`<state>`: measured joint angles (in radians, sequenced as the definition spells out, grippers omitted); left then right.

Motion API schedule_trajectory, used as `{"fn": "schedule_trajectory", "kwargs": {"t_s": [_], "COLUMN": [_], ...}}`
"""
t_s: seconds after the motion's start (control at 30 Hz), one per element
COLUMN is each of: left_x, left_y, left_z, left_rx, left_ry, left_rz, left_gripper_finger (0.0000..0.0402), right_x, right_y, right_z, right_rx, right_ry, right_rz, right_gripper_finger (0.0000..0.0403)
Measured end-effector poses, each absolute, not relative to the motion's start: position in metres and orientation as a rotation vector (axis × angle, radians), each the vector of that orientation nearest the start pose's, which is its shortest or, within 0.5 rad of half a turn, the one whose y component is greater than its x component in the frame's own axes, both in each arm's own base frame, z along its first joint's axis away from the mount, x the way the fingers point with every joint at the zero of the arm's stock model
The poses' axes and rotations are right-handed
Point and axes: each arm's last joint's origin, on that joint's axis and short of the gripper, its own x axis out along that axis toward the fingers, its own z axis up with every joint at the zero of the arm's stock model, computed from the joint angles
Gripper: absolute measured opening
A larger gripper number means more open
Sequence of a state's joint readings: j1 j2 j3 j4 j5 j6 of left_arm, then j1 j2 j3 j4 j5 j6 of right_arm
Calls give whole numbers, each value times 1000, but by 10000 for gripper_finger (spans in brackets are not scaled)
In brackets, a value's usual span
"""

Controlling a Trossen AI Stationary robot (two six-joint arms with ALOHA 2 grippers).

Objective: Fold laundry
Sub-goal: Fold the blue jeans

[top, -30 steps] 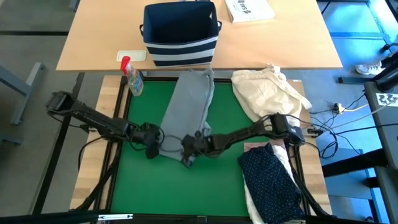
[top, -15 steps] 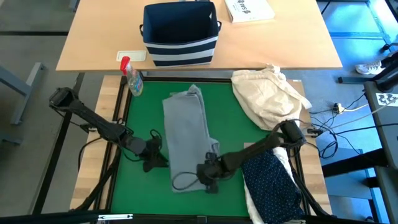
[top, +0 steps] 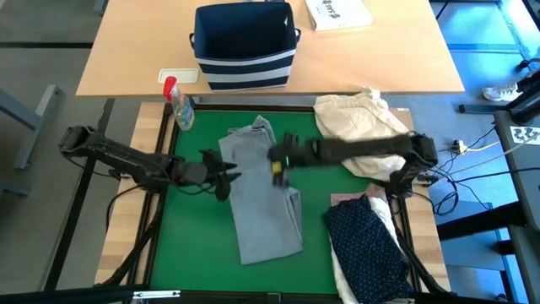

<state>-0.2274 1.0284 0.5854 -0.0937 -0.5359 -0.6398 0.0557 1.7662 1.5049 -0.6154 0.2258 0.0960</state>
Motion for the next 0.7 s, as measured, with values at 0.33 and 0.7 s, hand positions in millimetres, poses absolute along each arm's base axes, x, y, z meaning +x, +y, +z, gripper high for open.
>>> {"fn": "schedule_trajectory", "kwargs": {"t_s": [0.33,0.7], "left_x": [208,201], "left_y": [19,30], "left_z": [176,123], "left_rx": [-393,-379], "left_ry": [515,759], "left_rz": [674,689], "left_gripper_finger": [179,179], "right_x": [405,401], "right_y": [-139,-191], "right_z": [246,162], "right_rx": [84,134], "right_ry": [737,987], "right_rz": [-378,-532], "right_gripper_finger": [218,218]}}
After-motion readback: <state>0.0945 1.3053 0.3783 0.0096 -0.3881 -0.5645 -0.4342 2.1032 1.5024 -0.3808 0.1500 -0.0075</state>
